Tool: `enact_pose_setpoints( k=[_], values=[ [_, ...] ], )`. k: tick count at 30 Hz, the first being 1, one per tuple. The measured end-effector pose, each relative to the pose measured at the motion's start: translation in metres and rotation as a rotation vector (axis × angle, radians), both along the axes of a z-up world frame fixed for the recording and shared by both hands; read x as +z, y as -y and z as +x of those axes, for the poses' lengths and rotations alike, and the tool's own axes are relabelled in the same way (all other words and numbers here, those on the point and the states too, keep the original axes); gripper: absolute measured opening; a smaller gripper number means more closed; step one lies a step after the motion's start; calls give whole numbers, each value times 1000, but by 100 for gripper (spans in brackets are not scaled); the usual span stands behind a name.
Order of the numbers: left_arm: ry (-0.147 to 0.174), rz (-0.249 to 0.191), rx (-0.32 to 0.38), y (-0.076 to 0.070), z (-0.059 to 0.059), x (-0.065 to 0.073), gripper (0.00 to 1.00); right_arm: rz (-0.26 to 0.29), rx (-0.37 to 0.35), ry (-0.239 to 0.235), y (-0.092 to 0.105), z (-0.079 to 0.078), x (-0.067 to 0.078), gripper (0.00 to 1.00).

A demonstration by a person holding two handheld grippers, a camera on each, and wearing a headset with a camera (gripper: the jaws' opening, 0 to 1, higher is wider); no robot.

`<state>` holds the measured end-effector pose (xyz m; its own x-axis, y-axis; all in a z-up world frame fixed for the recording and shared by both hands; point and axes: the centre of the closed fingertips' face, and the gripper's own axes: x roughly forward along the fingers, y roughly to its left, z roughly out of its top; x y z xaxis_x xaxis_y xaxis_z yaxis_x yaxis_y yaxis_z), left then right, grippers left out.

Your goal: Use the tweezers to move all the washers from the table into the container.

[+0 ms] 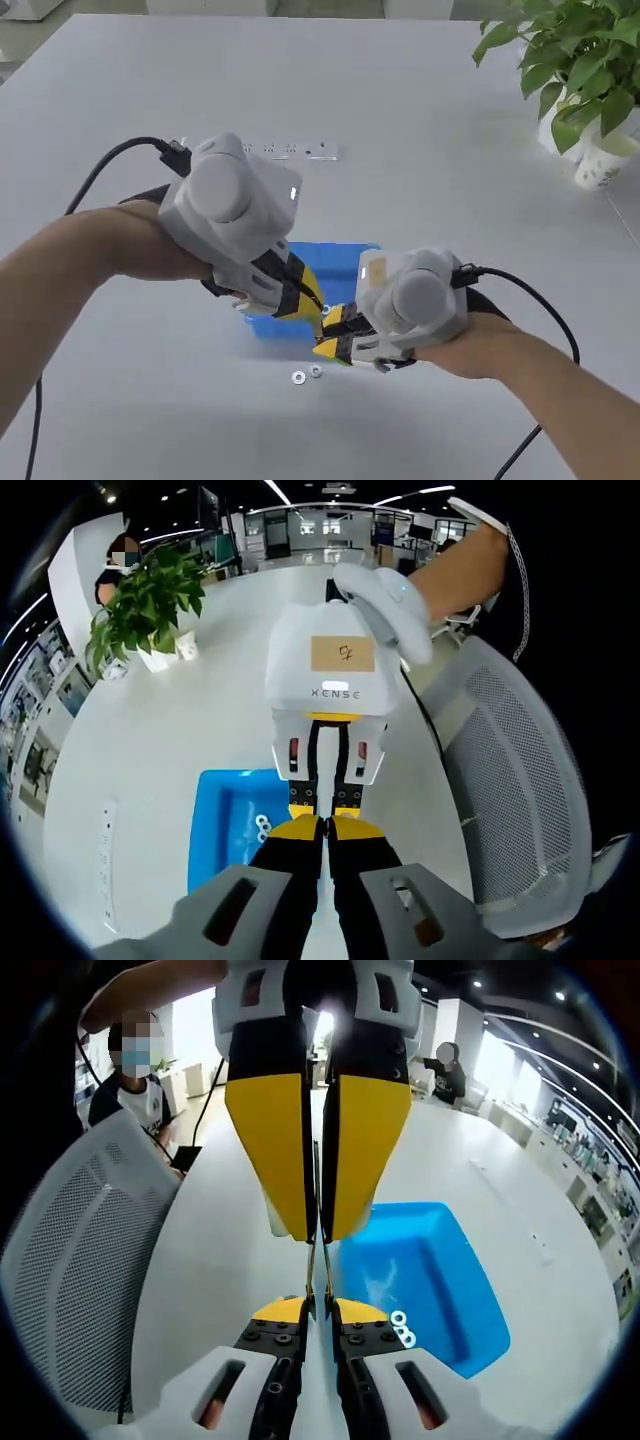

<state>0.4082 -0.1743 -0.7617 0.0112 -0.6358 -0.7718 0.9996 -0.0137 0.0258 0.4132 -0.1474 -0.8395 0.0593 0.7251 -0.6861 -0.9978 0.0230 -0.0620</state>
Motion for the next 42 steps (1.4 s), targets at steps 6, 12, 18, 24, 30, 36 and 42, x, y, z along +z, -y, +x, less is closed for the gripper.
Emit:
enact_pose_setpoints(
  k=[6, 12, 18, 24, 30, 36, 42],
  values=[
    [-12, 6, -1, -1, -4, -7, 5, -2, 0, -16, 0, -4, -7, 11],
    [-24, 10, -1, -1, -7, -14, 5, -1, 1, -34, -1, -9, -14, 11],
    [-36, 16, -3, -2, -10, -21, 5, 0, 3, -53, -2, -13, -21, 11],
    [-43, 22, -7, -3, -11, -25, 5, -1, 3, -70, -3, -15, -25, 11],
    [-45, 24, -9, -4, -11, -28, 5, -3, 8, -76, -3, -15, -28, 11],
    [-45, 29, -12, -4, -12, -32, 6, 0, 7, -86, -3, -16, -33, 11],
    [-48, 27, -13, -4, -12, -34, 6, -1, 8, -88, -4, -16, -34, 12]
  ],
)
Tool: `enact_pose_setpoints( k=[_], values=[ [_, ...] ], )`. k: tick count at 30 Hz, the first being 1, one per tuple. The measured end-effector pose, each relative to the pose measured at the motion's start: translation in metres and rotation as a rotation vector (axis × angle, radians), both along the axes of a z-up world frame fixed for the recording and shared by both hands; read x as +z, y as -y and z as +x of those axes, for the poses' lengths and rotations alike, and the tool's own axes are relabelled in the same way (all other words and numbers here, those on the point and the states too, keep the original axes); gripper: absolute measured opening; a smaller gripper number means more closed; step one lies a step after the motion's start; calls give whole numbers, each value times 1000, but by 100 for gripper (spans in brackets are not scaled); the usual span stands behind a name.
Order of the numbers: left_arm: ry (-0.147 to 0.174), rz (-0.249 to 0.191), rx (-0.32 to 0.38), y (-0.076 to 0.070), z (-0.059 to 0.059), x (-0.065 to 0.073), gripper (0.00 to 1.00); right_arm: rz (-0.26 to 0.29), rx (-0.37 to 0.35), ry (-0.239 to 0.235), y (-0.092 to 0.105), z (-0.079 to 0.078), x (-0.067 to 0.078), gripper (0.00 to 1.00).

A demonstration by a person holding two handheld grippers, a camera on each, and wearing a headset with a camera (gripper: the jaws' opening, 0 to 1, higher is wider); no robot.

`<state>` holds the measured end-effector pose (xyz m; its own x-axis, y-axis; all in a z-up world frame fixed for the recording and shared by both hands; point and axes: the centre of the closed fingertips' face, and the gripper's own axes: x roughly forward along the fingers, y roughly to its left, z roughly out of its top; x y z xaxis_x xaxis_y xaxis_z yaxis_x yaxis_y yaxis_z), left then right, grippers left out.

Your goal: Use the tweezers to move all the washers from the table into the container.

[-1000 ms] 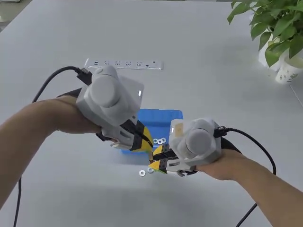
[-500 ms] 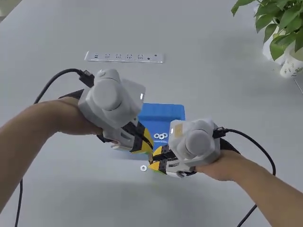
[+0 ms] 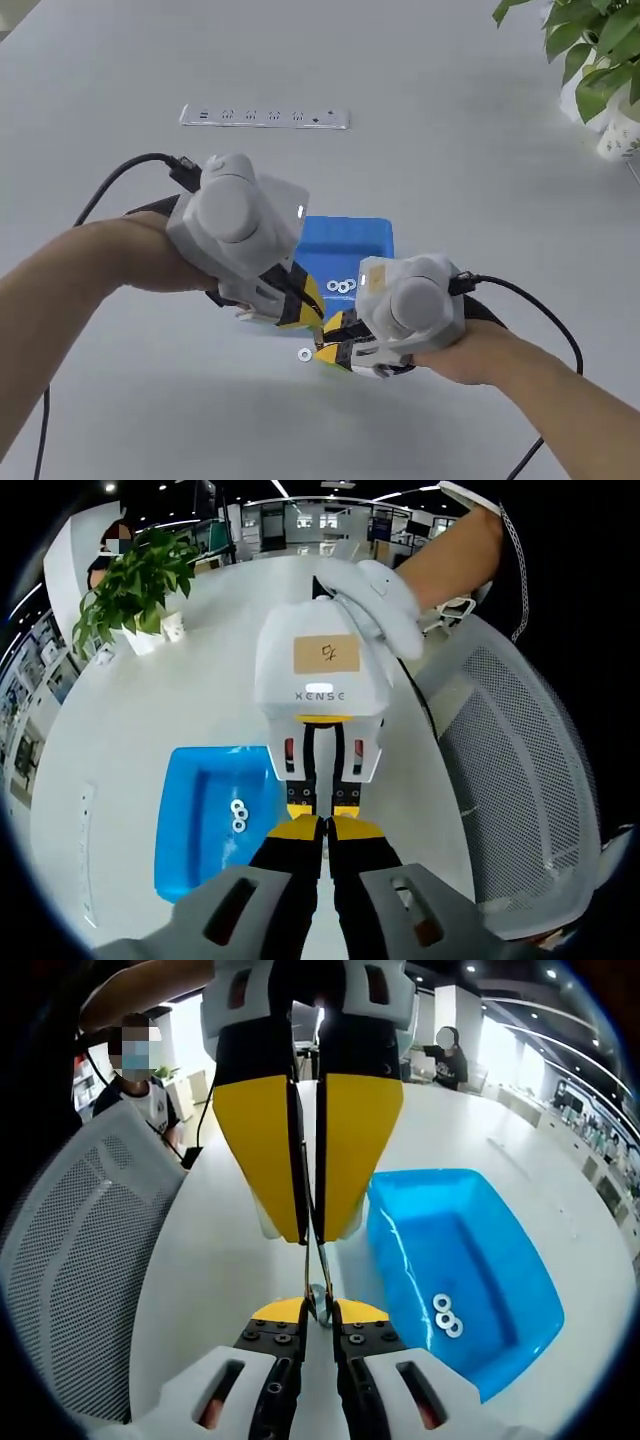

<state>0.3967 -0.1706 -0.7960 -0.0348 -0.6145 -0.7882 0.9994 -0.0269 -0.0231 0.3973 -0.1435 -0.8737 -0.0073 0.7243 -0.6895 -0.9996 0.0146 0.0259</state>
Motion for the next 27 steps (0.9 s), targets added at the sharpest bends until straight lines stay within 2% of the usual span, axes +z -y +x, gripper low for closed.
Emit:
enact_pose_setpoints(
  k=[5, 13, 27],
  values=[
    [-2, -4, 3, 0, 2, 0, 6, 3, -2, -7, 0, 0, -2, 12],
    [3, -7, 5, 1, 3, 0, 5, -5, 3, 8, 0, 1, -3, 11],
    [-2, -9, 12, 1, 4, 0, 5, -4, -10, -4, 0, 2, -3, 9]
  ],
)
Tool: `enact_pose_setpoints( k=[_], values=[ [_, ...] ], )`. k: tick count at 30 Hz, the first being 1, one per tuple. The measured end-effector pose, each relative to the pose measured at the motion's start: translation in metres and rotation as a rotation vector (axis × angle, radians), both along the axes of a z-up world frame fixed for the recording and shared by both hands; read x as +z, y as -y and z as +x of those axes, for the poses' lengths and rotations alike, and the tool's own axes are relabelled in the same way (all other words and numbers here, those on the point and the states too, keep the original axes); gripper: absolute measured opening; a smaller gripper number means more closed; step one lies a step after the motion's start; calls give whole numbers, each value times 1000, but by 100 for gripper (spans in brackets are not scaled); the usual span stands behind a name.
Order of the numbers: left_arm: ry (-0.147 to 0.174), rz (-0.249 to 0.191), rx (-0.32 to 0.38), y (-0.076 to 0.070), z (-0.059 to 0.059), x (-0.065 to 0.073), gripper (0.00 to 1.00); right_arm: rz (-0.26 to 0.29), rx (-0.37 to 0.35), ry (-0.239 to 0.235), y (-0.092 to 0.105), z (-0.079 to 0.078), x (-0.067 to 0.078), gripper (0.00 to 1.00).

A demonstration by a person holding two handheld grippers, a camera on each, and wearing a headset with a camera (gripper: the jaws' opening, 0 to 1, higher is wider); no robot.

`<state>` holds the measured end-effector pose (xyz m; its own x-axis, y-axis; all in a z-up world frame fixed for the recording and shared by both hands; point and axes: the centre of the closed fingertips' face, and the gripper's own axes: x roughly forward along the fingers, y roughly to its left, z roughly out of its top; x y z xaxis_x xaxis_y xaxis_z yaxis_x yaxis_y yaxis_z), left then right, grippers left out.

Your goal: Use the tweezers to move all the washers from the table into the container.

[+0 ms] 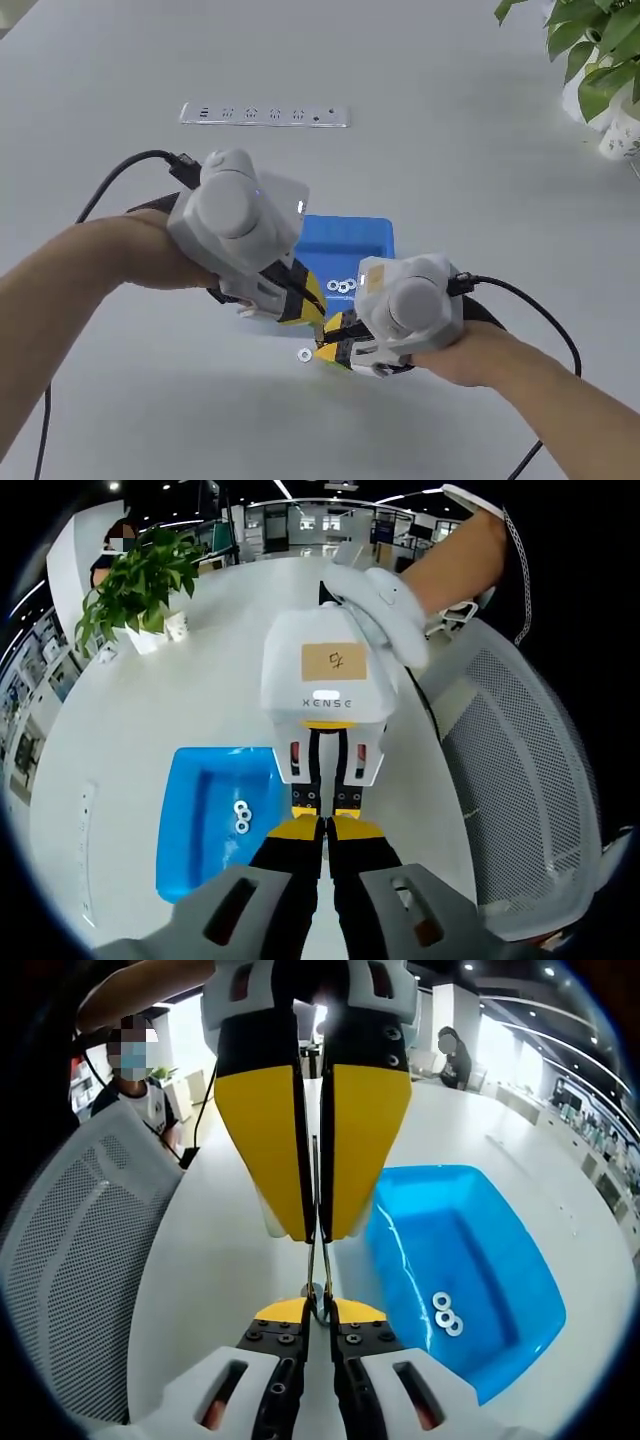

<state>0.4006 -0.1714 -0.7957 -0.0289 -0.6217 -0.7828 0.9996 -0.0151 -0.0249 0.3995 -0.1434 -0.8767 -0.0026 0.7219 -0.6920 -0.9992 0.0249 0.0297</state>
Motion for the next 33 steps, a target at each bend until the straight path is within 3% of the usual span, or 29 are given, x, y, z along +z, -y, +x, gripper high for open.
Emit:
enact_pose_setpoints(
  k=[17, 33],
  values=[
    [0, 5, -4, 0, 1, -1, 5, -4, 7, 7, 1, -1, 1, 9],
    [0, -11, 14, 1, 0, 15, 5, 2, 10, 24, 1, 0, 15, 9]
  ],
)
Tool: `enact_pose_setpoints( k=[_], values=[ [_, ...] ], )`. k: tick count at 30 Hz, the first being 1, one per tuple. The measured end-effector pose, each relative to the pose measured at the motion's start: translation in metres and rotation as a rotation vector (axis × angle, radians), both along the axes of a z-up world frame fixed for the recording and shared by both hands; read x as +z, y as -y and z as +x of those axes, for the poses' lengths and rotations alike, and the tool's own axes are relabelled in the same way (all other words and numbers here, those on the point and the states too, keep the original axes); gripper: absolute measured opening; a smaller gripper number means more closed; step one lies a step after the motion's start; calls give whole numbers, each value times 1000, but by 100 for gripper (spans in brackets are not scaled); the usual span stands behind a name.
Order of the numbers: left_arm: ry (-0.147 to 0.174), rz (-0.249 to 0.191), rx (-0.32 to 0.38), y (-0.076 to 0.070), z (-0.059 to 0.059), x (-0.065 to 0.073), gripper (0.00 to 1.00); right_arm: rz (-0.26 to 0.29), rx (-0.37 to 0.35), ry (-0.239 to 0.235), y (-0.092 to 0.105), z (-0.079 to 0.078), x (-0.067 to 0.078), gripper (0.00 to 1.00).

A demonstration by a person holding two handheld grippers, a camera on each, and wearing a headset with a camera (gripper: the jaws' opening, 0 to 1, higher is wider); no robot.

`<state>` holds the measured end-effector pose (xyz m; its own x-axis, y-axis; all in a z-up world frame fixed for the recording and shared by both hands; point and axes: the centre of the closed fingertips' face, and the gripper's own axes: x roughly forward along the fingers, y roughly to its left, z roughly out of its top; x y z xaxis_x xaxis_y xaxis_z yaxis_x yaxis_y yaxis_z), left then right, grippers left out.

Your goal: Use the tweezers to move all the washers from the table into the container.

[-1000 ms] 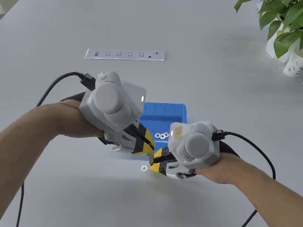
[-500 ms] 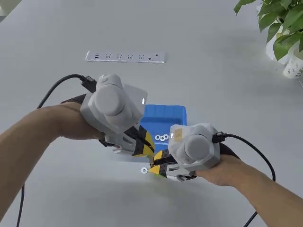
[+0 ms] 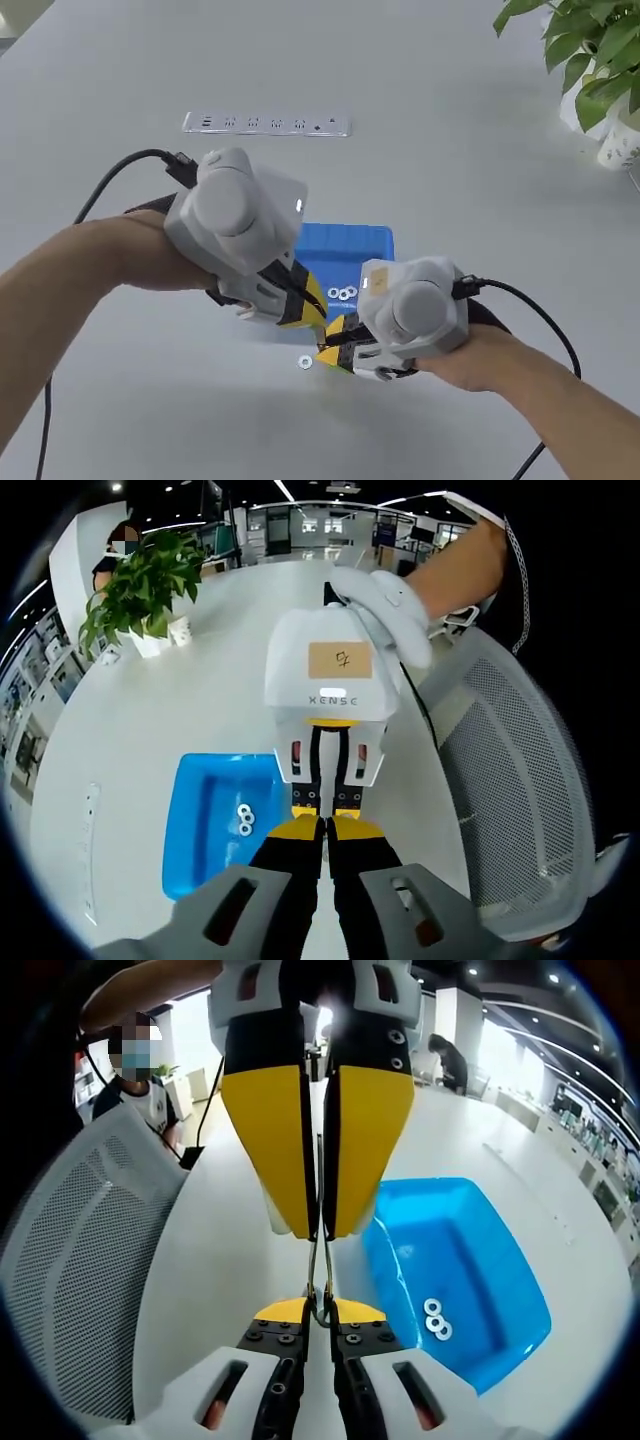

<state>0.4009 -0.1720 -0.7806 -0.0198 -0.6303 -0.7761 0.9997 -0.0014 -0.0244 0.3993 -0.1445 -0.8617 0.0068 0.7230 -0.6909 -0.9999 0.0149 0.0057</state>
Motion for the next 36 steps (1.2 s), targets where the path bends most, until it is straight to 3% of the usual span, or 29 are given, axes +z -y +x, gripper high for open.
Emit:
enact_pose_setpoints(
  k=[23, 36],
  values=[
    [21, 14, 2, 1, 0, 30, 6, 16, 2, 17, 1, 2, 31, 9],
    [42, 8, 13, -1, 16, 49, 6, 24, 10, 48, -1, 19, 50, 9]
  ],
)
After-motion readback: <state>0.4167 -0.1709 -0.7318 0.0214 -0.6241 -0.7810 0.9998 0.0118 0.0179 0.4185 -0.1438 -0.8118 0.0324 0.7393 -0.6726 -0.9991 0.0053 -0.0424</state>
